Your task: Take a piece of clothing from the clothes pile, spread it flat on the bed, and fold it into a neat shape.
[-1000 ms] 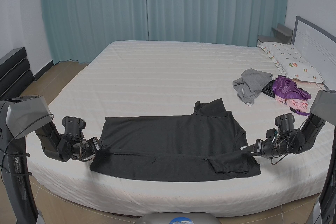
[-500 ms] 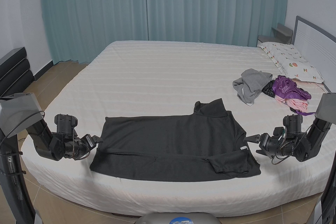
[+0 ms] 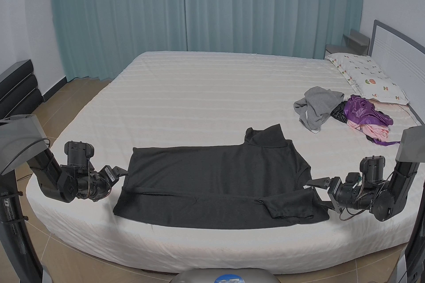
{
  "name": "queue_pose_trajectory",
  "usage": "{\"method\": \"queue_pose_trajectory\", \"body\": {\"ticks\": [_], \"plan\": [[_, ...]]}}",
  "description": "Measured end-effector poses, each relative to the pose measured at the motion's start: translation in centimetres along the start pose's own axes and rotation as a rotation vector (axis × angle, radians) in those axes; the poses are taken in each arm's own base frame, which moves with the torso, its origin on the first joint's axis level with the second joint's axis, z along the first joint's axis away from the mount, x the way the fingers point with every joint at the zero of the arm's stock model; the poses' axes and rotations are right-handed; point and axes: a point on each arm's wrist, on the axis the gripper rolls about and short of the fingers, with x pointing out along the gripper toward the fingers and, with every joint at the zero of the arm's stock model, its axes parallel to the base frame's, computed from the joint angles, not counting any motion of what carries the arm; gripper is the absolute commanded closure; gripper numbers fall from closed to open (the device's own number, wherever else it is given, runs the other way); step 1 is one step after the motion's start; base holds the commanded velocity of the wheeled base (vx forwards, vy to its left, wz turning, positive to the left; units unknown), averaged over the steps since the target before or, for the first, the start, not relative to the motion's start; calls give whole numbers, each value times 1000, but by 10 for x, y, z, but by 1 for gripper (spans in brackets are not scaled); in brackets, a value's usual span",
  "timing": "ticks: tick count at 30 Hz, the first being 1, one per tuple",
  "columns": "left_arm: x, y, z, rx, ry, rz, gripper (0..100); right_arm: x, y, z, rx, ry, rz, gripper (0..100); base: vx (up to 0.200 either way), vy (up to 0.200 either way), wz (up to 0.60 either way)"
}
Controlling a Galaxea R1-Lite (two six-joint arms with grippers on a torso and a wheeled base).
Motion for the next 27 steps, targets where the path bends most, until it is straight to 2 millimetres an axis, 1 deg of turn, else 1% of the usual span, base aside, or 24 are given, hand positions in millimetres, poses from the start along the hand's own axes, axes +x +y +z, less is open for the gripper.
{"method": "queue_pose_trajectory", "body": {"ticks": [7,13,27], "plan": [[-3,-5,5,-38,-37,-33,0,-1,-3,-2,15,16,1,0,0,0,0],[-3,-7,7,-76,-48,-48,0,0,-4,-3,13,22,-1,0,200,0,0],[-2,-8,12,-80,-60,-53,0,0,-5,-6,-18,5,21,0,0,0,0]]}}
